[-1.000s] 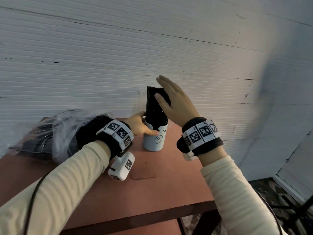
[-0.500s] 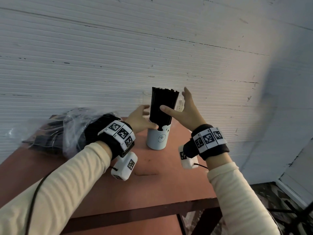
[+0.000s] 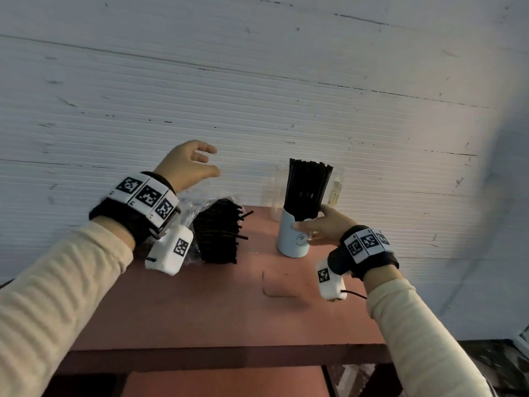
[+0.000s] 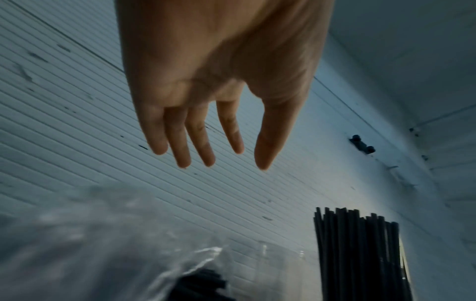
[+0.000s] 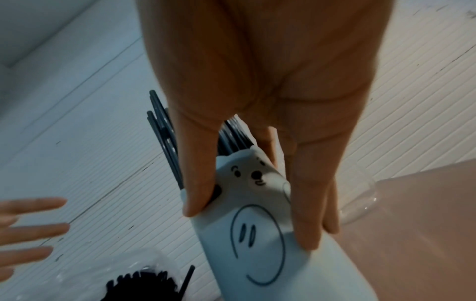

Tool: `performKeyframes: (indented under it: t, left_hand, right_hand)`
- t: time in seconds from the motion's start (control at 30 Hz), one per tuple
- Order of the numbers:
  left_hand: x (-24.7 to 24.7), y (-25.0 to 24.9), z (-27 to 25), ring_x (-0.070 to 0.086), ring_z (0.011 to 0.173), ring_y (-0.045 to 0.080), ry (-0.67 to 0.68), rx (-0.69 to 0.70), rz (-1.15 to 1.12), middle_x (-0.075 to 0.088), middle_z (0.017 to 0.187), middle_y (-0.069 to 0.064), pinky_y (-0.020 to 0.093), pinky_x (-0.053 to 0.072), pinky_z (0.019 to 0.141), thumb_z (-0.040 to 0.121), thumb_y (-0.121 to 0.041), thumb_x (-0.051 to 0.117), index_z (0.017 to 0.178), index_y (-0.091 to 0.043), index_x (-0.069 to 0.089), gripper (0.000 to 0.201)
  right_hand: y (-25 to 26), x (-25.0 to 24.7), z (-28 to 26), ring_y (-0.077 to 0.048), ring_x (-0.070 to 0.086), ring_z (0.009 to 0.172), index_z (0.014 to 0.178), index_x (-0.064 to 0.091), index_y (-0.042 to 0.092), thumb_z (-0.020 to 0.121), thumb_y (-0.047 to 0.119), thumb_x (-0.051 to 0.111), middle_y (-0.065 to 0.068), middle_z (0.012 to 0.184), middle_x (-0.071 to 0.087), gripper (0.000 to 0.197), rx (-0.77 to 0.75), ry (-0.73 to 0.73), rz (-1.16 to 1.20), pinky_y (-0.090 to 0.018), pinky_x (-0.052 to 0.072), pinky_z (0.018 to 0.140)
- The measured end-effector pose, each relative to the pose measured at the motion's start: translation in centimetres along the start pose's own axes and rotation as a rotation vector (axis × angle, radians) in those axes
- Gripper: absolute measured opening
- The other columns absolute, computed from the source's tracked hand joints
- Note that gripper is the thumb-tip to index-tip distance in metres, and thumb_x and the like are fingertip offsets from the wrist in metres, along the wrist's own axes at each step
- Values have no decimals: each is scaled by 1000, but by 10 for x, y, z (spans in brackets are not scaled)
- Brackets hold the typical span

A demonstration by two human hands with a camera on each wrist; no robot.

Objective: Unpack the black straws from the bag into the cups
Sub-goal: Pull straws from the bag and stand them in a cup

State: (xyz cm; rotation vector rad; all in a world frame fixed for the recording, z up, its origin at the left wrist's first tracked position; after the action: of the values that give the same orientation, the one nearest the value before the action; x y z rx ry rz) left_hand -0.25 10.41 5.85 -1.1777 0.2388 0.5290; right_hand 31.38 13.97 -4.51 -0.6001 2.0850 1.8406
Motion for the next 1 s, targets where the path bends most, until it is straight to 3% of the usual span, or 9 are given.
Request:
performKeyframes:
  t: [0.1,0.2,0.27,0.33,0.4,0.5,0.7,0.83,1.0]
  left_hand:
    - [-8,29,-1,54,118,15,140,-71,123,58,126,5,32,43,93,76,-16,78,110,-36,62,43]
    - [-3,50,-7,48,128,15,246,-121,143,55,132,7,33,42,100,74,-14,79,111,-38,61,48]
    - [4,62,-8,50,127,16,295,-124,137,57,131,3,33,41,103,65,-24,81,106,-39,62,48]
    - [8,68,-6,51,126,17,302,-105,123,59,132,1,33,36,109,69,-18,82,105,-36,62,45]
    - [10,73,-3,48,129,16,303,-89,131,58,133,1,29,33,108,77,-4,76,114,-27,63,45]
    - [12,79,2,46,129,13,312,-89,151,56,134,-1,26,30,105,80,-4,74,119,-24,63,46]
    - [19,82,10,46,131,12,320,-91,136,56,135,-2,27,31,109,80,-5,74,118,-25,63,45]
    - [24,86,13,44,133,11,352,-112,139,55,137,-1,21,28,103,81,-4,72,122,-23,62,46]
    - [29,90,18,42,135,14,354,-128,172,52,141,3,19,26,102,82,-5,72,123,-22,62,46]
  right_hand:
    - [5,12,13,-25,67,100,134,43,23,44,52,92,-7,119,61,107,0,-11,-12,-41,59,82]
    - [16,28,22,-26,61,106,133,39,20,74,29,83,-7,118,55,74,2,-54,72,-30,59,76]
    - [23,42,36,-30,60,111,140,36,18,76,22,81,-12,123,56,79,-12,-69,114,-42,56,88]
    - [31,55,50,-33,61,109,142,34,18,74,25,82,-15,123,58,84,-47,-104,85,-49,54,90]
    - [39,64,59,-33,63,107,142,34,16,77,27,79,-15,123,59,80,-75,-125,43,-41,54,85]
    - [48,76,77,-31,61,109,144,31,13,83,27,73,-14,125,59,76,-109,-151,-24,-34,48,84]
    - [54,91,105,-32,57,117,146,29,10,82,23,75,-17,135,53,79,-138,-169,51,-45,47,100]
    - [56,90,108,-29,56,119,148,29,12,84,22,73,-13,136,53,79,-167,-158,56,-35,48,95]
    - [57,82,88,-28,52,125,152,22,16,84,28,73,-14,141,50,86,-200,-100,9,-33,44,96]
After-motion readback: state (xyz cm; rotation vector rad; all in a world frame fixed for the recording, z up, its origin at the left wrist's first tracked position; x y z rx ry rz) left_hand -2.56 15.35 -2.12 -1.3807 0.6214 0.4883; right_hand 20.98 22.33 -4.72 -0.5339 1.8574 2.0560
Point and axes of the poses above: each hand's wrist, its own z-axis towards the middle knuckle, its own x-axis out of the palm, y = z × x, the point moved 5 cm from there along z, towards the middle knuckle
